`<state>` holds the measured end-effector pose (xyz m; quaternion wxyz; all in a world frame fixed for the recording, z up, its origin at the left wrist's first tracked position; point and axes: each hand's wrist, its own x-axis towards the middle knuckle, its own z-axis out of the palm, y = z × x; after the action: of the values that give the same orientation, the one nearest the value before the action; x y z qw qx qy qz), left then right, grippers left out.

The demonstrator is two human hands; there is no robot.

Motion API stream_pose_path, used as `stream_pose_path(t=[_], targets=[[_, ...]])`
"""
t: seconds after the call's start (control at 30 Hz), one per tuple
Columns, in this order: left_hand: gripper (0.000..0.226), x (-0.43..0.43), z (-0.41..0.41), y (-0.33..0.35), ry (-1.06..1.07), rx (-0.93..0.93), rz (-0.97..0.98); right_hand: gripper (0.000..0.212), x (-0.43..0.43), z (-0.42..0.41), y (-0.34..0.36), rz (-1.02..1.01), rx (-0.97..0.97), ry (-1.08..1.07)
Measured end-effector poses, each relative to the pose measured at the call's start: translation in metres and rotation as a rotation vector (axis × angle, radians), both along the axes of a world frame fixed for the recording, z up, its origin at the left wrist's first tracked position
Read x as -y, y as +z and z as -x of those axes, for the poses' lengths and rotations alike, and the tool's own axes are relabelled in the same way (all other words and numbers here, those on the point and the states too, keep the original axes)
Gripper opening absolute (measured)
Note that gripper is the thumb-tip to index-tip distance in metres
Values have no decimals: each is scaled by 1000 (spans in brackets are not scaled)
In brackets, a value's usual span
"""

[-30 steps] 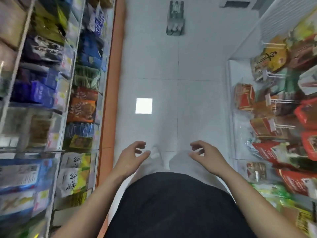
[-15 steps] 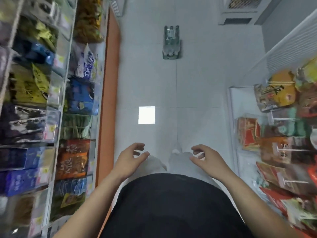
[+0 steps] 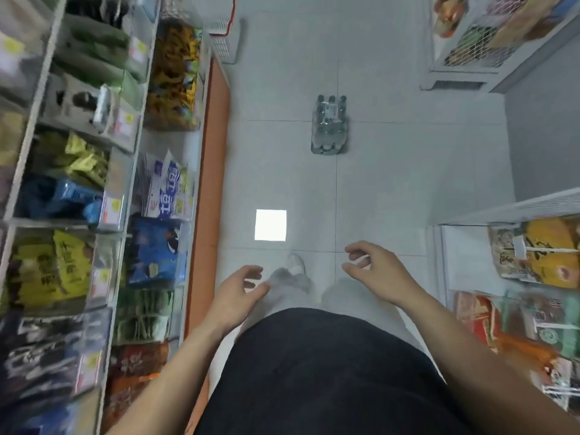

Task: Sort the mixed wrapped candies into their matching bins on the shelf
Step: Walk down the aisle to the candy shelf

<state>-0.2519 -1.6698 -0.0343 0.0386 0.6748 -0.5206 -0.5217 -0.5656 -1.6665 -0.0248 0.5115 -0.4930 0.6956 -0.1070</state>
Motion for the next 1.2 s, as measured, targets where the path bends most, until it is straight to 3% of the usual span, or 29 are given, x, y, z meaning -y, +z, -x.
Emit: stream_pose_path(t=[0.4, 0.67, 0.87, 1.03, 1.2], targets=[[38, 316, 110, 6, -223, -64, 45, 26, 195, 86, -13, -91, -20, -164], [18, 437, 109, 19, 4, -22, 30, 31, 430, 110, 3, -38, 8, -9], [20, 517, 76, 2, 186, 4, -9, 30, 600, 75, 2, -23, 29, 130], [25, 635, 64, -21, 151, -37, -44, 37, 694, 55, -2, -103, -62, 185], [26, 766, 68, -3, 132, -101, 71, 38, 778, 44, 22, -121, -101, 239]])
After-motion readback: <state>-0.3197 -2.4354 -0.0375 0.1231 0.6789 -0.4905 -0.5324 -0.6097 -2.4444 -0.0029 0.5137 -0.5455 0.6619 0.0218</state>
